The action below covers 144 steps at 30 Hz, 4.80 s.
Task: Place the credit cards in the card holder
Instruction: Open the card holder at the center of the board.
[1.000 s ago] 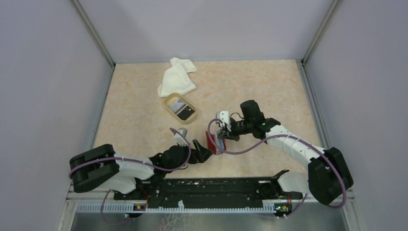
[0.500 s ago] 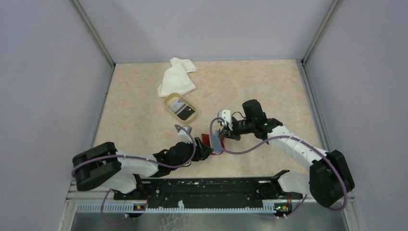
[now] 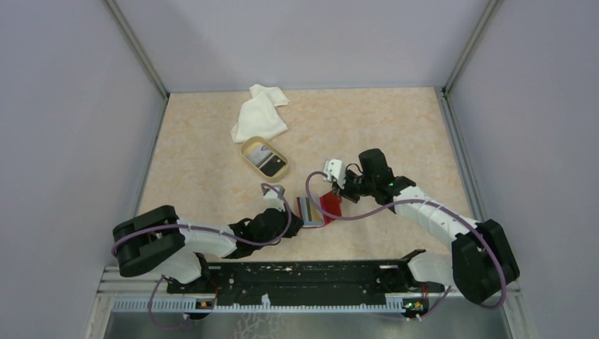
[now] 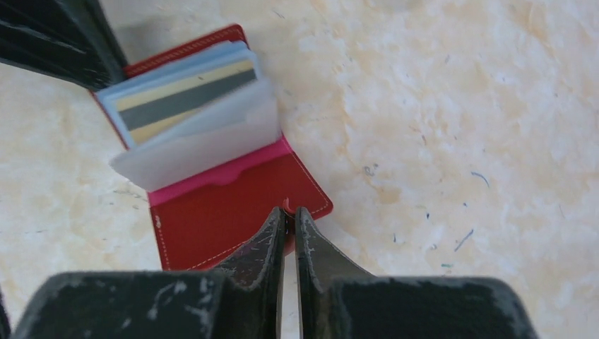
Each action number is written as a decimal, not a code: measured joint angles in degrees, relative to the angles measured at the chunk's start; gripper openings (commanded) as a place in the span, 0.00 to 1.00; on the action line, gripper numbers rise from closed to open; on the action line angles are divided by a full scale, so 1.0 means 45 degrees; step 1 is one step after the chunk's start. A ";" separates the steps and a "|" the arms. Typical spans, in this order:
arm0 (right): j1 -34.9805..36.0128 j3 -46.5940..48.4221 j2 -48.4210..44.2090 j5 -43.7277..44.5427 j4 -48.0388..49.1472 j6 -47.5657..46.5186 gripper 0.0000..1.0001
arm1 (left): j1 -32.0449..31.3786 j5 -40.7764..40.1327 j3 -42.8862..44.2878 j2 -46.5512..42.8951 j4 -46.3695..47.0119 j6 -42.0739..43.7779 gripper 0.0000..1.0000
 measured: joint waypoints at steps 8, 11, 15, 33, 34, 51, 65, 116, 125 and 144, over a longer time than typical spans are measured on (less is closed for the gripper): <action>-0.0039 0.0039 0.1554 0.2535 0.0019 0.0612 0.35 | 0.0005 0.0214 0.0000 -0.0136 0.0359 0.0636 0.00; -0.0063 0.0204 0.1520 0.2730 -0.0029 0.1132 0.50 | 0.0000 0.0398 0.0000 -0.0437 0.0389 0.0937 0.00; -0.0146 0.0277 0.0534 0.2307 0.0097 0.1588 0.75 | 0.0000 0.0627 0.0209 -0.0724 0.0330 0.1302 0.00; 0.0267 0.1137 0.2429 -0.1598 -0.1525 0.1326 0.74 | 0.0000 0.1005 0.0996 0.0335 0.0418 0.1617 0.00; 0.0442 0.1137 0.2429 -0.1603 -0.1593 0.1331 0.76 | 0.0000 0.1005 0.0991 0.0335 0.0447 0.1608 0.00; 0.2137 0.1214 0.2429 0.0112 -0.0928 0.1642 0.87 | 0.0000 0.1200 0.0748 0.0335 0.0976 0.1399 0.00; 0.2628 0.1209 0.2958 0.1239 -0.0593 0.1991 0.81 | 0.0005 0.1253 0.0656 0.0544 0.1137 0.1311 0.00; 0.1399 0.0631 0.2127 -0.1477 -0.0379 0.1477 0.68 | 0.0049 0.1336 -0.0194 0.0617 0.2526 0.0787 0.00; 0.2331 0.0957 0.3254 -0.0534 -0.0612 0.1855 0.79 | 0.0053 0.1350 -0.0452 0.0641 0.2871 0.0782 0.00; 0.2798 0.1015 0.3342 0.1093 -0.0243 0.2458 0.68 | 0.0053 0.1671 -0.0481 0.1088 0.3434 0.0782 0.00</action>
